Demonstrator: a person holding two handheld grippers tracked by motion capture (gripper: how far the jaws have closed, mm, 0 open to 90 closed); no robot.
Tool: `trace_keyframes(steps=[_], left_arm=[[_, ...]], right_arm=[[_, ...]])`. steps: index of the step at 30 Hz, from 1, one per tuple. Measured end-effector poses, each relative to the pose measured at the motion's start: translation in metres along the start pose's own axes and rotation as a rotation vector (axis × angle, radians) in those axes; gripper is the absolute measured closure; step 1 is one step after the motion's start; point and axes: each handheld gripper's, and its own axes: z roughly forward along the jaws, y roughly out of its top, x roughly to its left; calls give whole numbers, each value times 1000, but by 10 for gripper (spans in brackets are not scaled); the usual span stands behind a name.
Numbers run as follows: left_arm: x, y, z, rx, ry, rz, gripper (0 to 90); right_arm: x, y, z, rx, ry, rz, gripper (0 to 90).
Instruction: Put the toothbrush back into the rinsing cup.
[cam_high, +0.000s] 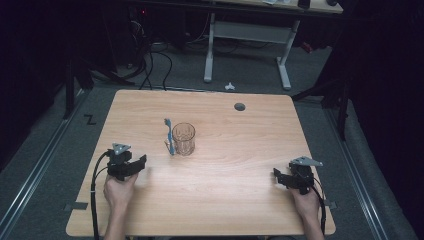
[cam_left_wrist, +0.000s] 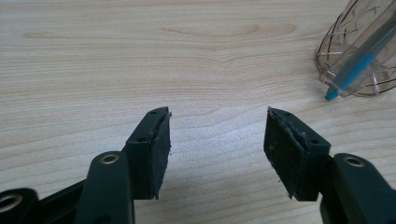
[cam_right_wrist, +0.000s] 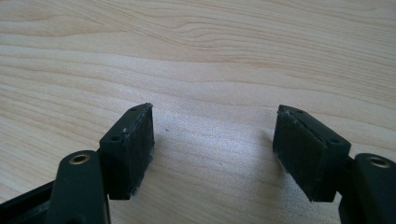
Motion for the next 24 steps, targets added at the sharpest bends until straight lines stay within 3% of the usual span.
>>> trace_keyframes(steps=[7, 24], left_arm=[[-1, -1, 6, 15, 8, 1, 408], [-5, -3, 18, 22, 74, 22, 400]], right_arm=[[0, 0, 0, 0, 0, 0, 296], [0, 0, 0, 0, 0, 0, 296]])
